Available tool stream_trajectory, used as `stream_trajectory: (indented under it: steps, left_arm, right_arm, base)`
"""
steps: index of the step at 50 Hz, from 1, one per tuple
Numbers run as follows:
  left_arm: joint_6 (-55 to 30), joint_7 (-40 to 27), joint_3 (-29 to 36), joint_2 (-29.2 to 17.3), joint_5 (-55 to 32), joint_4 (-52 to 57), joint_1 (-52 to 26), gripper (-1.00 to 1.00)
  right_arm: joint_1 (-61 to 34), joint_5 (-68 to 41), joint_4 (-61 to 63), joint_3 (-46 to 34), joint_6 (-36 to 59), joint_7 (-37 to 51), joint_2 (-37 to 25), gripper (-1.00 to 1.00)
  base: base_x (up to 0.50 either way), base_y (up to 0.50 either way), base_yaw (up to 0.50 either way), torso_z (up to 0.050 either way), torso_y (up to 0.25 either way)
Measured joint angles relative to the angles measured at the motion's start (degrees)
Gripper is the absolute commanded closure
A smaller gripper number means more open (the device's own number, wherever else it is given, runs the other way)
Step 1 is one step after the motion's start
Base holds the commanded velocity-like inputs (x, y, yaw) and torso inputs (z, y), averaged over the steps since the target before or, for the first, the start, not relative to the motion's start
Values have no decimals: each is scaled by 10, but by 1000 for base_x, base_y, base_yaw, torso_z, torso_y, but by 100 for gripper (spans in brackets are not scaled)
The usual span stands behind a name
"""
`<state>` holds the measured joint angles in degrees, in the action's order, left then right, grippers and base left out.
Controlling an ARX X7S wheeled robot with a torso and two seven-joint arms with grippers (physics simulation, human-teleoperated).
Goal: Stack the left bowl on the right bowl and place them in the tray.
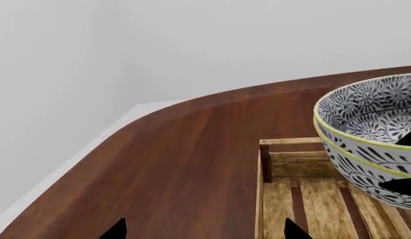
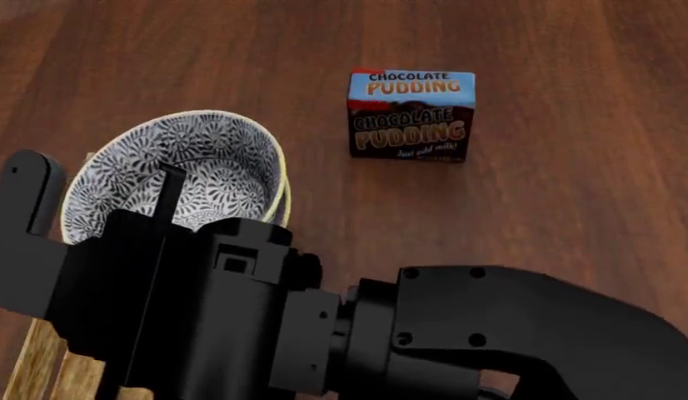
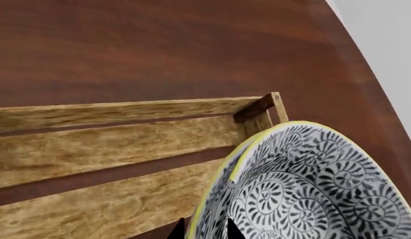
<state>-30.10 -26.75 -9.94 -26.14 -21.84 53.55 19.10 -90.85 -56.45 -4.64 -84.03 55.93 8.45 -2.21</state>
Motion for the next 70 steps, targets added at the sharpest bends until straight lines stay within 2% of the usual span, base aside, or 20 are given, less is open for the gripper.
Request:
stream_trajectory:
  steps: [22, 70]
  left_arm:
    - [8, -5, -7, -3, 0, 2, 15, -100]
    - [14, -19, -23, -14, -12, 20, 36, -100]
  right_arm:
    - [10, 5, -11, -46, -58, -15, 19, 100]
    - [94, 45, -6, -54, -110, -26, 21, 100]
  base:
    - [0, 0, 0, 0, 0]
    - [0, 0, 0, 0, 1]
